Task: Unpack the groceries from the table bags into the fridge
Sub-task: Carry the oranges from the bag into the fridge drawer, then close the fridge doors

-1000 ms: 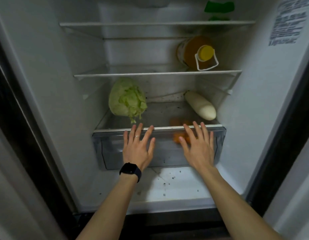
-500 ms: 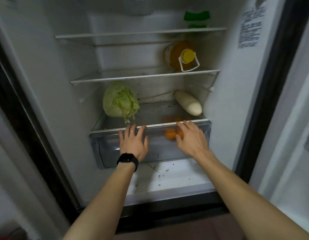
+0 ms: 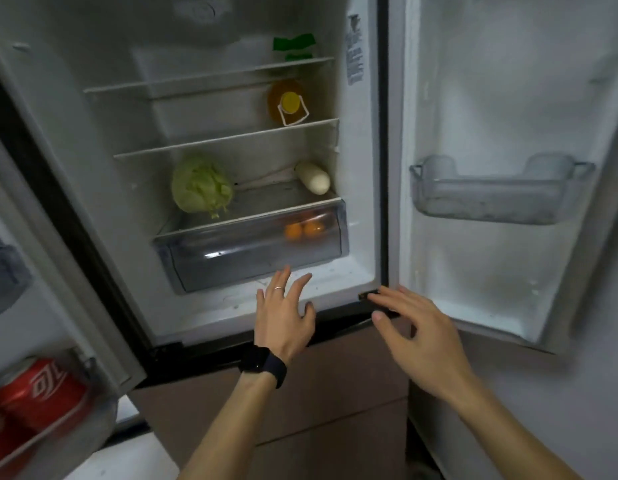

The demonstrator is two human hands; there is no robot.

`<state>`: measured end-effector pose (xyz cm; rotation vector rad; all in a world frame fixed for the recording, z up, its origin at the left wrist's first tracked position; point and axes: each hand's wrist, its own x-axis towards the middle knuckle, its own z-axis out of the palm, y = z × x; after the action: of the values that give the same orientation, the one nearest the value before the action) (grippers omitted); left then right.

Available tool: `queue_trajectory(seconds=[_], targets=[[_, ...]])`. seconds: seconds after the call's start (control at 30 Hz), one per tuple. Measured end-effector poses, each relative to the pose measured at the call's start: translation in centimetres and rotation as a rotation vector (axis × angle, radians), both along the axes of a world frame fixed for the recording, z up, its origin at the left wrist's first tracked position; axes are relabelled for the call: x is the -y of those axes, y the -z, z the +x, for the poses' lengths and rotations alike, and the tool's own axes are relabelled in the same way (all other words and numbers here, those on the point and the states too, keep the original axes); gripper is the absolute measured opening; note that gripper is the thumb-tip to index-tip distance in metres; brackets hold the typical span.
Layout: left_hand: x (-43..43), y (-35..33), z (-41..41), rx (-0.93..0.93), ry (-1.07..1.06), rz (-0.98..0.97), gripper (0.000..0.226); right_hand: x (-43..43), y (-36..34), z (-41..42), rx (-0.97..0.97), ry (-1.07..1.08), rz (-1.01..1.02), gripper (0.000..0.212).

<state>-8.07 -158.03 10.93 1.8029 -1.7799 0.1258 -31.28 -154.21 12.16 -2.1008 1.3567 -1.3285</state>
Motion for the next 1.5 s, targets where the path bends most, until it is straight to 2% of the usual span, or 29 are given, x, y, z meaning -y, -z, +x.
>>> queue_trajectory(seconds=[0.1,0.23,0.33,0.43,0.57,0.77,1.1,1.33,1.5], targets=[[-2.6,-0.3,-4.7,-0.002,0.091,-0.06,0.056,-2.7,0.5,-4.1,0.04,0.103,-0.055,0.025],[-4.0,-3.7,-11.0,-0.006,0.225,-0.271,0.061,-3.7,0.0,-9.9,0.183,0.299,-0.104,0.022],[-3.9,-7.5,-15.3,0.08,0.292,-0.438,0.068,-2.1,-1.0,-13.6,0.362,0.463,-0.161,0.041],[-3.2,-10.7,-18.6,0.177,0.344,-0.52,0.07,0.0,-2.7,-16.1,0.492,0.525,-0.079,0.049],[-1.7,-12.8,-21.8,0.218,0.401,-0.525,0.07,2.8,-4.4,-17.6,0.578,0.488,0.049,0.058],[-0.1,-11.7,-23.3,0.219,0.384,-0.535,0.066,6.1,-5.4,-17.6,0.532,0.411,0.149,0.06],[-1.3,-12.0,-20.7,0.081,0.43,-0.516,0.057,2.5,-3.8,-15.5,0.416,0.466,0.065,0.066],[-3.2,-11.8,-15.0,-0.044,0.37,-0.492,0.053,-2.1,-0.9,-11.8,0.271,0.481,-0.2,0.073],[-4.2,-12.6,-10.4,-0.259,0.326,-0.355,0.049,-3.9,-0.1,-9.5,0.186,0.316,-0.36,0.068]])
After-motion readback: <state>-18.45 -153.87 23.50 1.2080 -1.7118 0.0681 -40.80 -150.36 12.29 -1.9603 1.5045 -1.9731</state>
